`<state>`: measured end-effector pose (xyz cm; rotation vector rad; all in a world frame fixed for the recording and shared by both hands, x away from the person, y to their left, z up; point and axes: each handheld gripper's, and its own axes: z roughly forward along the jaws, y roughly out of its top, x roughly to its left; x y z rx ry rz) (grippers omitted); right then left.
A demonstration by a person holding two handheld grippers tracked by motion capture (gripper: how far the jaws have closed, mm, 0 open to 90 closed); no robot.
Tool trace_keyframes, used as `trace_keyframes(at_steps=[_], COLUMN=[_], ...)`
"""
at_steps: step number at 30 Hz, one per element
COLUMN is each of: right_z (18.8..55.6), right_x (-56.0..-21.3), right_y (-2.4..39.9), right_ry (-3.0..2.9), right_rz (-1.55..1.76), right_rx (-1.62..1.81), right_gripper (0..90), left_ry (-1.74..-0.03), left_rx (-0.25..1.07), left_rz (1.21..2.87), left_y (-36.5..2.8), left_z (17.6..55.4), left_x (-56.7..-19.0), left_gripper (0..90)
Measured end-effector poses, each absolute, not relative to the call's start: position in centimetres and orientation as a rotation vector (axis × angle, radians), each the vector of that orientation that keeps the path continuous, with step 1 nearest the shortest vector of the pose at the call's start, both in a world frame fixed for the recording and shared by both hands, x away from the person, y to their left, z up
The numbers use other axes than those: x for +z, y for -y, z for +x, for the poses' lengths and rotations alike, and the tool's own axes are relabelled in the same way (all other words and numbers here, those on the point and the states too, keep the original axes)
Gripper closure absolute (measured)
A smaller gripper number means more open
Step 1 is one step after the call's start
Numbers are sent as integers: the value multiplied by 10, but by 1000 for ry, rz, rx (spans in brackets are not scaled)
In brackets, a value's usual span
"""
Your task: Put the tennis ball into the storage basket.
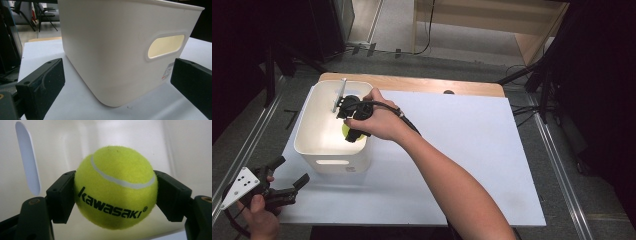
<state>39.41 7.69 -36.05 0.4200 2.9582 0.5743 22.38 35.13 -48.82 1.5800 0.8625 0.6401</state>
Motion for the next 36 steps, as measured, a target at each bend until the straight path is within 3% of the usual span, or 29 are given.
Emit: trace_keyframes(at_steps=[36], right_z=[393], right_x=[-375], right_y=[-81], right_ry=[-3000], right_rz=[383], right_rx=[456], right_gripper=[230], left_ry=[-860], left_rx=[641], left_rz=[1588], left_y=[-352], left_z=[224], left_x=[-488], left_gripper=[0])
